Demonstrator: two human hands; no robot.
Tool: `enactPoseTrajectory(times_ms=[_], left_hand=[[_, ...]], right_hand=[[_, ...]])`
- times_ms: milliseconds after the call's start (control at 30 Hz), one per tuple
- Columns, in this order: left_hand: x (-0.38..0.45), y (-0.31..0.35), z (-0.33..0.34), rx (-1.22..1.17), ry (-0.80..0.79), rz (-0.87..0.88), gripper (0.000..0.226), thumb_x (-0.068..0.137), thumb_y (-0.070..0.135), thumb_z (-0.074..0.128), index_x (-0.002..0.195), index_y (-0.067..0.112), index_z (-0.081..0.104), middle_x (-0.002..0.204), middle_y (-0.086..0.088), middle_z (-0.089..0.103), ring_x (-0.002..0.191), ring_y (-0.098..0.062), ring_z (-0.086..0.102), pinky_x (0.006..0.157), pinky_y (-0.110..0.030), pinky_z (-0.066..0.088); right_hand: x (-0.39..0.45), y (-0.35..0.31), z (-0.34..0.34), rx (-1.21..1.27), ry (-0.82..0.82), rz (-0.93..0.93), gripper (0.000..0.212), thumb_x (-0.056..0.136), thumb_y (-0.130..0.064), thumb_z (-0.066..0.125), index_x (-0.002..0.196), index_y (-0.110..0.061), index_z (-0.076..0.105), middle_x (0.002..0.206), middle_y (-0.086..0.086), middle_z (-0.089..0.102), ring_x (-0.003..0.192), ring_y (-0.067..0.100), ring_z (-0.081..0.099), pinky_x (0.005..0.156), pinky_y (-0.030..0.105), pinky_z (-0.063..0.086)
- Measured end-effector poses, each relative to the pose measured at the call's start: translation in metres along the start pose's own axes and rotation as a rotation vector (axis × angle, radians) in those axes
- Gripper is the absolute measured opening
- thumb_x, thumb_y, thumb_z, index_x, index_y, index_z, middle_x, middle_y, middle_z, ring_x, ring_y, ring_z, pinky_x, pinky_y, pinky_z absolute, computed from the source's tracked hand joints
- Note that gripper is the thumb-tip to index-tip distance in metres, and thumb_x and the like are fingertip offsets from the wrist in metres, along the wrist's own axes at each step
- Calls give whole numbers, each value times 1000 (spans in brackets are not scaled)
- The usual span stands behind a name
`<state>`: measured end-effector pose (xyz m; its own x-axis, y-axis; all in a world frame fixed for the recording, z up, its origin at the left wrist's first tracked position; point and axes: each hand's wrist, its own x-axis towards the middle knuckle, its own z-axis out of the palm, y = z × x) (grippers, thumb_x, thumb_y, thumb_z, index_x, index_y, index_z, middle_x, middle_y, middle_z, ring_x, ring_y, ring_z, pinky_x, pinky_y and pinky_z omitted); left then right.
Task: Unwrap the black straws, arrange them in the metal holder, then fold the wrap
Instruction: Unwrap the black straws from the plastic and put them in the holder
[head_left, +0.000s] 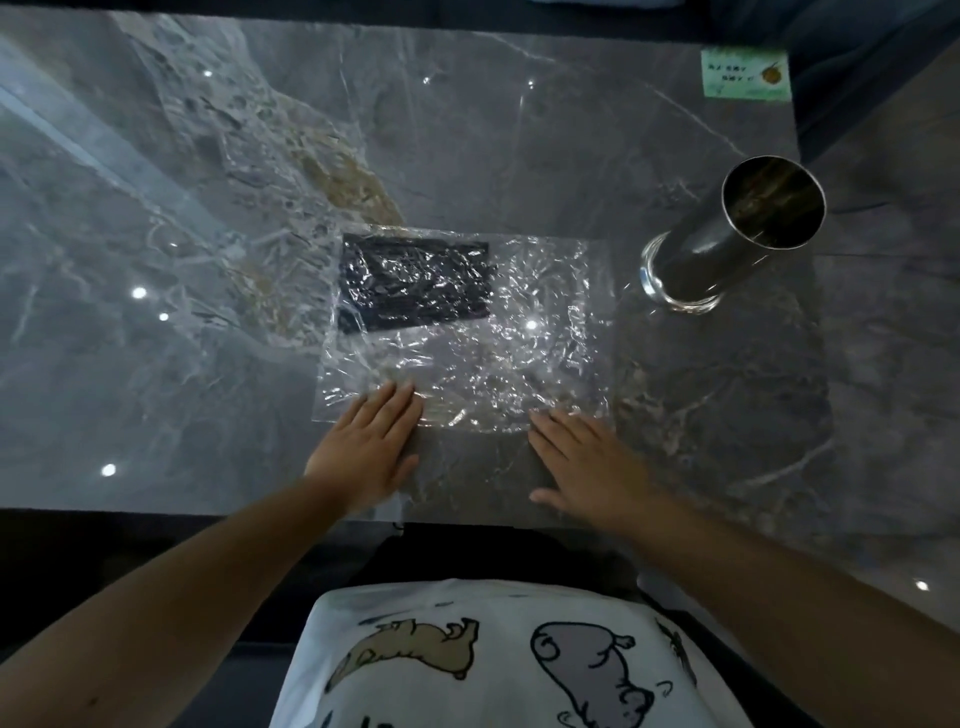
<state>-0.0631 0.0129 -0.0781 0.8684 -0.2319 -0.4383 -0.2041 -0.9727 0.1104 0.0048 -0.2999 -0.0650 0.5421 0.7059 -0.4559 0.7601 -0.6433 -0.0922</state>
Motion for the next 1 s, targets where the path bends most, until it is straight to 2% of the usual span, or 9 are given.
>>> enactPoseTrajectory(times_ms=[100,200,400,467,533,600,700,833,1000], left_hand=[[-21,8,7,48,-11,74,72,93,55,23,151,13,21,160,-9,20,146,-26,6,119,-45,10],[-40,4,12,66,25,56,72,92,55,33,148,10,34,155,-11,33,145,-31,24,117,-48,20],[-67,-20,9,47,-2,69,73,89,59,33,143,11,44,149,-10,44,138,-32,39,105,-48,40],[-80,-21,14,60,5,127,67,87,54,51,141,13,47,147,-9,48,135,-32,44,102,-46,43],[-93,-20,20,97,50,209,66,72,40,77,131,16,59,136,-7,58,123,-31,56,91,-43,50],[-103,-19,26,104,118,247,67,55,25,88,118,19,67,124,-4,66,109,-30,64,81,-40,53],[-107,-19,25,83,195,261,60,51,16,85,108,20,68,113,-2,69,101,-29,65,80,-38,50],[-105,-24,2,-42,376,276,14,79,19,59,89,14,67,87,-7,69,75,-30,65,69,-36,46],[-86,-33,-85,-232,615,224,22,90,24,48,88,12,66,76,-8,65,66,-32,62,59,-34,47]], right_hand=[[-26,-21,15,-27,145,23,81,73,-65,64,133,-11,53,137,11,55,126,31,52,107,55,34],[-30,-44,20,-44,242,60,86,69,-64,70,133,-9,52,136,15,55,125,34,52,107,62,32],[-14,-93,15,-11,273,154,83,56,-56,83,122,-11,60,122,10,63,113,30,60,95,45,48],[-24,-106,26,29,322,161,71,56,-42,87,117,-15,62,117,6,64,108,28,61,90,42,50],[-35,-115,38,40,392,174,53,63,-24,83,112,-16,63,111,5,65,102,28,61,86,40,50],[-39,-119,41,24,390,188,48,58,-18,82,103,-16,65,103,4,67,93,28,62,83,40,49],[-37,-120,29,-3,354,219,40,48,-17,84,84,-18,65,86,2,66,80,27,63,77,36,44],[-38,-110,-7,56,470,299,20,63,-13,78,77,-15,64,78,4,66,73,28,62,70,35,48],[-43,-76,-103,115,648,311,5,81,-18,57,81,-14,60,79,11,65,71,34,61,66,39,48]])
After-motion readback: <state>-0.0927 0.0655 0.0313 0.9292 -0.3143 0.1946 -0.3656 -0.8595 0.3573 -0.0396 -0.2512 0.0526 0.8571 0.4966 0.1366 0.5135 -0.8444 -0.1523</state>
